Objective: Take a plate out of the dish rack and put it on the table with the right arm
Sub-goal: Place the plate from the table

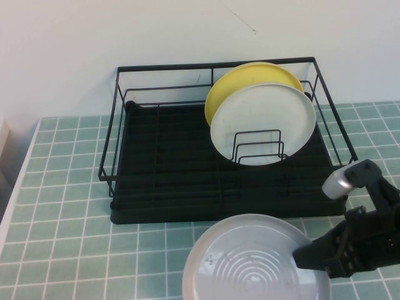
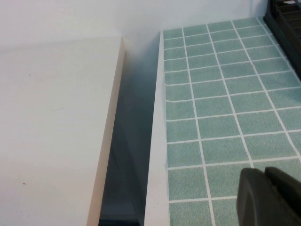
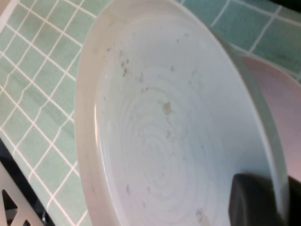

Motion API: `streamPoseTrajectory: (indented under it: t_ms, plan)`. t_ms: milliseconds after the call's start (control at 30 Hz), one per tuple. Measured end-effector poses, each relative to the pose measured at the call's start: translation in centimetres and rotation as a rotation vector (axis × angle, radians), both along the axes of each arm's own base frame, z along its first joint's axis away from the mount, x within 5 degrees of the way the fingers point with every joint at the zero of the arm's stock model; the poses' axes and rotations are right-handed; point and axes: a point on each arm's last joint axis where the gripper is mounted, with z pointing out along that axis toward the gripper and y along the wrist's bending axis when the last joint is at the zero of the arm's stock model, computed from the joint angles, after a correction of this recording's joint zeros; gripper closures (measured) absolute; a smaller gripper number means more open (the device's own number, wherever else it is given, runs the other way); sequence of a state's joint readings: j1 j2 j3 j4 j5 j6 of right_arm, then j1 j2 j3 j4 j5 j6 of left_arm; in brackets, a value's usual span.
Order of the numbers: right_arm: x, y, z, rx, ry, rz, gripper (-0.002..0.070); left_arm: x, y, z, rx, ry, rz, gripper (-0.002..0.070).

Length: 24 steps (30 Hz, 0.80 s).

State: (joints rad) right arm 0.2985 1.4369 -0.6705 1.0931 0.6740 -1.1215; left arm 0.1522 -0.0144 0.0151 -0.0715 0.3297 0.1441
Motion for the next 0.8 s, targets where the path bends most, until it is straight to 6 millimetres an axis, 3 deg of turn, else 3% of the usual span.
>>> streamPoseTrajectory:
  t_ms: [167,367,467,600,800]
  plan:
    - [0.7,0.3,-1.3,0.005,0.007,0.015,0.0548,0.0,0.0,0.0,0.0,0.0,0.0,0.0678]
    - [0.9,0.4,-1.8,-0.008,-0.011,0.049,0.03,0.0,0.0,0.0,0.0,0.0,0.0,0.0678]
    - [1.4,0.6,-1.2,-0.008,-0.037,0.069,0.0246,0.0,0.0,0.0,0.0,0.0,0.0,0.0678]
    - [1.9,0.8,0.4,-0.017,-0.06,0.143,0.0272,0.0,0.0,0.0,0.0,0.0,0.0,0.0678]
    - [1.6,-0.1,4.5,-0.173,-0.062,0.236,0.0437,0.0,0.0,0.0,0.0,0.0,0.0,0.0678]
